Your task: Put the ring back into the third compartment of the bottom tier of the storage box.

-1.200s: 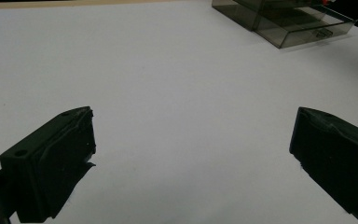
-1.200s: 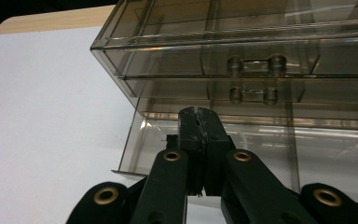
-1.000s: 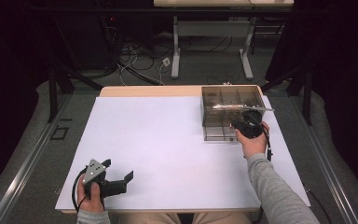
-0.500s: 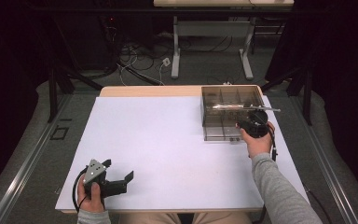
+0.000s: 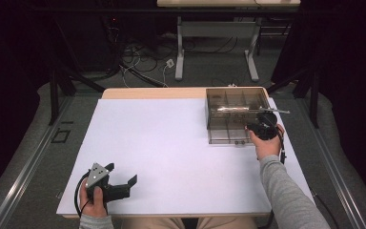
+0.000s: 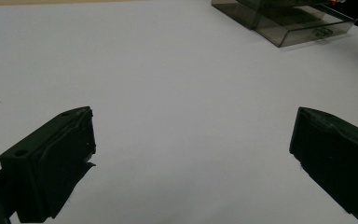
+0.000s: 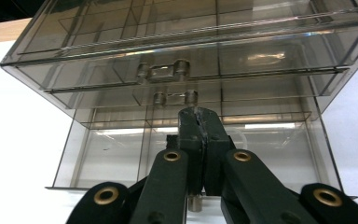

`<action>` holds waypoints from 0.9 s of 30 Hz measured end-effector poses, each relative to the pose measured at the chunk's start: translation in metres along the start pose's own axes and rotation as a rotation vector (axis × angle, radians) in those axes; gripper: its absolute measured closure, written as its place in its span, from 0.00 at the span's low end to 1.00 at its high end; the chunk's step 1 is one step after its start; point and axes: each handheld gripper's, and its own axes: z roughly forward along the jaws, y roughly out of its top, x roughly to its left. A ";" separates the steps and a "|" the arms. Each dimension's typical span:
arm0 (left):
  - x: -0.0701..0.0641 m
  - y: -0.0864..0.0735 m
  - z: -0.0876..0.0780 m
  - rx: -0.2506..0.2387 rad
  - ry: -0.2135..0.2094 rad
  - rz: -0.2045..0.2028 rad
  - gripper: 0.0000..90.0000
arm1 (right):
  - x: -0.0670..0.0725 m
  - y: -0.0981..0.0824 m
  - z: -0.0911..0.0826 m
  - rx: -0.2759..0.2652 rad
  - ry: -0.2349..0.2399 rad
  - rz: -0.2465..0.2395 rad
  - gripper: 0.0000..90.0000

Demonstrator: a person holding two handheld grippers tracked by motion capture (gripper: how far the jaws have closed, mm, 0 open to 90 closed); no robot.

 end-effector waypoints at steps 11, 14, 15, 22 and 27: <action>0.000 0.000 0.000 0.008 -0.003 0.006 0.01 | -0.007 0.001 0.002 0.010 -0.013 0.029 1.00; 0.000 0.000 0.000 0.010 -0.004 0.002 0.01 | -0.009 0.002 0.003 0.013 -0.020 0.027 1.00; -0.001 0.000 0.000 0.010 -0.004 0.001 0.01 | -0.011 0.002 0.004 0.015 -0.024 0.024 1.00; 0.000 0.000 0.000 0.012 -0.004 0.004 0.01 | -0.015 0.003 0.007 0.018 -0.036 0.034 1.00; 0.000 0.000 0.000 0.015 -0.004 0.008 0.01 | -0.018 0.002 0.008 0.030 -0.050 0.036 1.00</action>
